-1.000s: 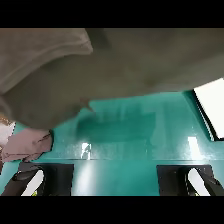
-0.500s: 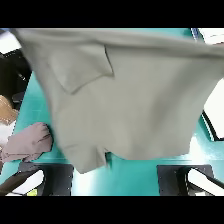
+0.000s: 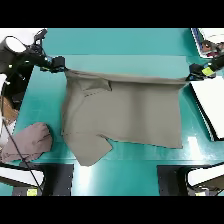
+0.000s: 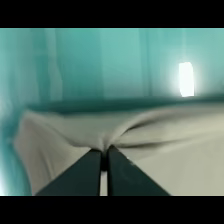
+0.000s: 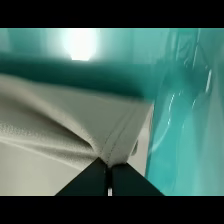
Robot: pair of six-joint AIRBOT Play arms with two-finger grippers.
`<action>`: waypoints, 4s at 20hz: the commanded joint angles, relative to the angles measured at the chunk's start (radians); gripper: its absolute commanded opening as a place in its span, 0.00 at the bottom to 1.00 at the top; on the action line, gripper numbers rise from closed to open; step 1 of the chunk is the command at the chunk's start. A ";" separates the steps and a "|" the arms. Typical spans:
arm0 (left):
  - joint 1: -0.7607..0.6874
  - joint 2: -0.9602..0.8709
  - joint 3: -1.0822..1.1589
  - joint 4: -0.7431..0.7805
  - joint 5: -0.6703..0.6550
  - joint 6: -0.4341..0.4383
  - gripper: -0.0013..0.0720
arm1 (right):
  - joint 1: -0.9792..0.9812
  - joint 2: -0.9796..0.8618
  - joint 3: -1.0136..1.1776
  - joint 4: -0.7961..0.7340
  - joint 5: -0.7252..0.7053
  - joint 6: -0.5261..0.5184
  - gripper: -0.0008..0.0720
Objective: Fold the shirts.
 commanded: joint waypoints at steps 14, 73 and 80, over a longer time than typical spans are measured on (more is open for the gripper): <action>-0.030 -0.092 -0.080 0.082 -0.112 0.034 0.05 | 0.067 0.124 -0.312 -0.045 -0.238 -0.004 0.03; 0.081 0.848 -1.047 0.096 -0.370 0.014 0.05 | -0.066 0.710 -1.167 -0.100 -0.026 -0.037 0.04; 0.081 0.995 -1.012 0.019 -0.473 -0.084 0.05 | -0.057 0.974 -1.158 -0.175 0.084 -0.037 0.03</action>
